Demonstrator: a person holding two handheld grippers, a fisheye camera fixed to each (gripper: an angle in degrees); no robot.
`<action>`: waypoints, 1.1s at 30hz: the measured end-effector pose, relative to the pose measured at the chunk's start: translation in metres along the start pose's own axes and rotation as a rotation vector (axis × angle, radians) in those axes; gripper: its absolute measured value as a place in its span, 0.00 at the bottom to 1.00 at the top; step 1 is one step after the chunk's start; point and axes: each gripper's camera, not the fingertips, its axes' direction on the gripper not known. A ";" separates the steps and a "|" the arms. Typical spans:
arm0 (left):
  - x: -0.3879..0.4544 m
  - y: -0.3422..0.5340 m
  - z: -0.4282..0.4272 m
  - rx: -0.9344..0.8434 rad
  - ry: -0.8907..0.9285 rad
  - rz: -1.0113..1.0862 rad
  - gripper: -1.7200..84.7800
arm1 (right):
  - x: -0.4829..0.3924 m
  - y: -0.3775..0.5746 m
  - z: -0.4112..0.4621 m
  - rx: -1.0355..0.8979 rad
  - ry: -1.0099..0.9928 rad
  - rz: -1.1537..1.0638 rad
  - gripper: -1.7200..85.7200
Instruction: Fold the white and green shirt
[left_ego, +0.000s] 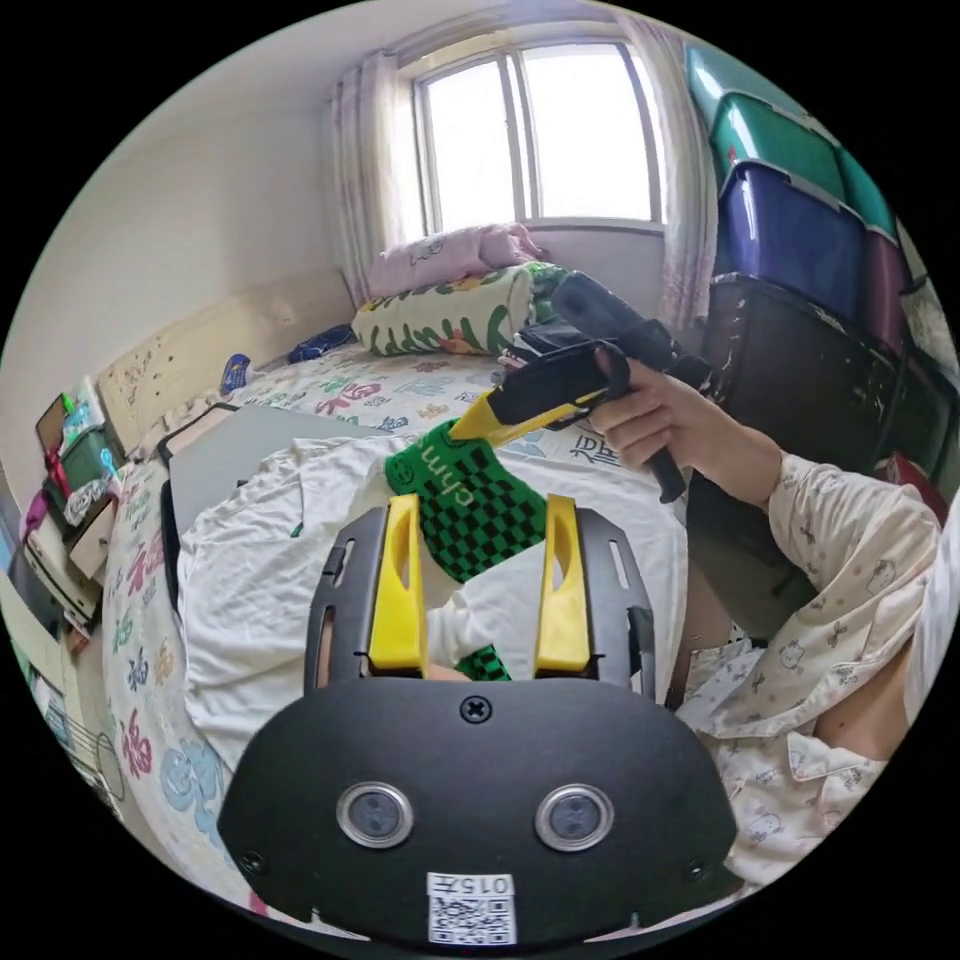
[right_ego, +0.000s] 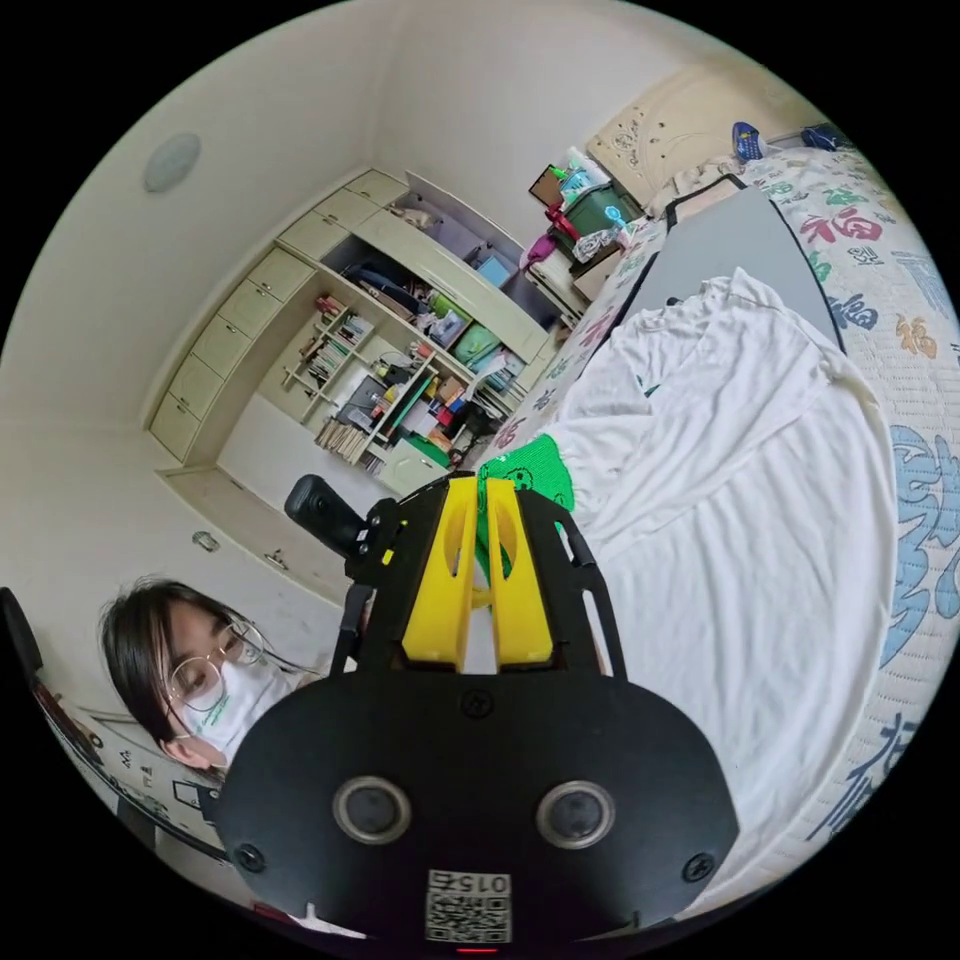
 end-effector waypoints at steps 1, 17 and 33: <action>0.004 0.008 -0.009 0.021 0.011 -0.027 0.22 | -0.006 0.007 0.006 -0.013 -0.009 -0.019 0.03; 0.030 0.093 -0.102 0.187 -0.248 -0.201 0.02 | -0.132 0.171 0.181 -0.635 0.235 -0.957 0.15; 0.016 0.014 -0.081 0.160 -0.182 -0.247 0.02 | -0.094 0.174 0.274 -0.790 0.476 -0.984 0.06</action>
